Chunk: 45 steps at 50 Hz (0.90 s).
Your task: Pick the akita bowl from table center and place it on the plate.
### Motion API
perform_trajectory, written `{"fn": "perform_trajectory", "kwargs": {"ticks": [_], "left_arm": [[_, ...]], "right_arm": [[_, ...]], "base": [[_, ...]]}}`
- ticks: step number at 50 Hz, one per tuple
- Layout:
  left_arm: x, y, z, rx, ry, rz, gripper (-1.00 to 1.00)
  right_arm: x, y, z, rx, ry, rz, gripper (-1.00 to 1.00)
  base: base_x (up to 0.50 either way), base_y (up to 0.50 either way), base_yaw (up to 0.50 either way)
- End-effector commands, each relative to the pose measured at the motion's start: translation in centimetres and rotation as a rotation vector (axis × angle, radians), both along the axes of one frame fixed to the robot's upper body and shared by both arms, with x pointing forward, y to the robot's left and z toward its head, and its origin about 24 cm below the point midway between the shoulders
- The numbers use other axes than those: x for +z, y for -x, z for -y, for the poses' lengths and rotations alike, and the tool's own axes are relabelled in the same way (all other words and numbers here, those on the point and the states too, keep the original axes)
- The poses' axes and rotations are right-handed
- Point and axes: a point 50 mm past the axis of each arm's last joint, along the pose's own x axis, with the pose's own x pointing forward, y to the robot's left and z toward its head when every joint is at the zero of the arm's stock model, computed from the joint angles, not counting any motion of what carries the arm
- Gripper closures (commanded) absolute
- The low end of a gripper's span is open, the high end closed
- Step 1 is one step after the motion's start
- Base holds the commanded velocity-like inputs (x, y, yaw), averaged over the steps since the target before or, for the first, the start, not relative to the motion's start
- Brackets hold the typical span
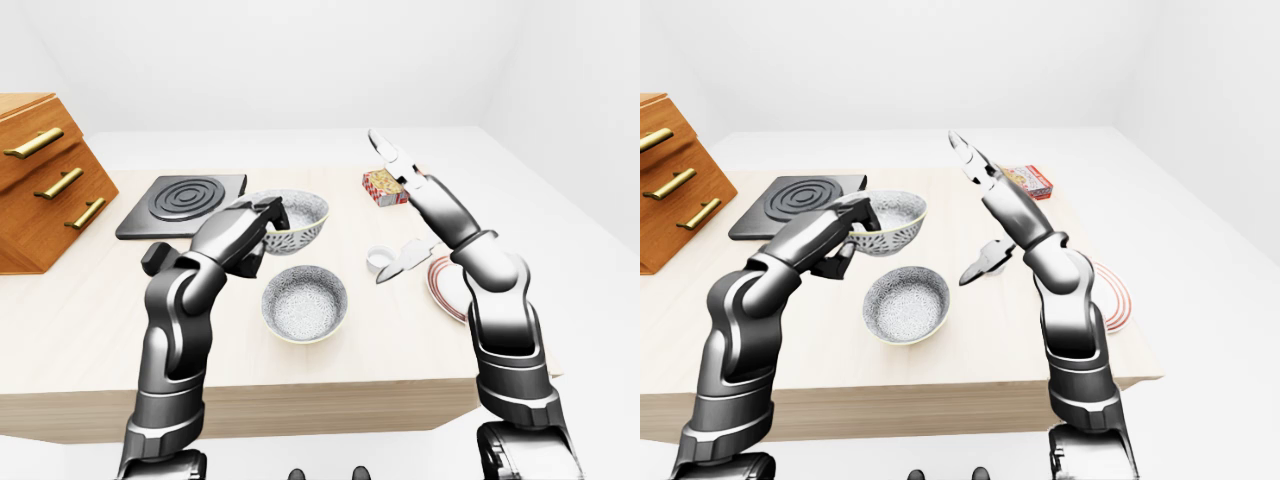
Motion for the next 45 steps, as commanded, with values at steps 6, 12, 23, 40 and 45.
{"fn": "perform_trajectory", "kwargs": {"ticks": [6,12,23,40,45], "left_arm": [[0.3,0.7,2.2,-0.069,0.003,0.029,1.00],[0.5,1.3,2.4,-0.078,0.015,0.045,1.00],[1.5,2.1,3.1,-0.093,0.039,0.095,1.00],[1.9,2.7,4.7,-0.127,0.059,0.119,1.00],[2.2,2.7,5.0,-0.133,0.069,0.127,1.00]], "right_arm": [[1.3,-3.5,0.0,-0.009,0.236,-0.109,-1.00],[0.4,-4.3,-0.2,-0.022,0.235,-0.153,-1.00],[-0.6,-6.3,-1.2,-0.045,0.223,-0.216,-1.00],[-1.7,-6.2,-2.8,-0.007,0.229,-0.239,-1.00],[-1.9,-6.6,-3.0,-0.016,0.224,-0.253,-0.91]], "base": [[0.00,0.00,0.00],[0.00,0.00,0.00],[0.00,0.00,0.00],[0.00,0.00,0.00],[0.00,0.00,0.00]]}}
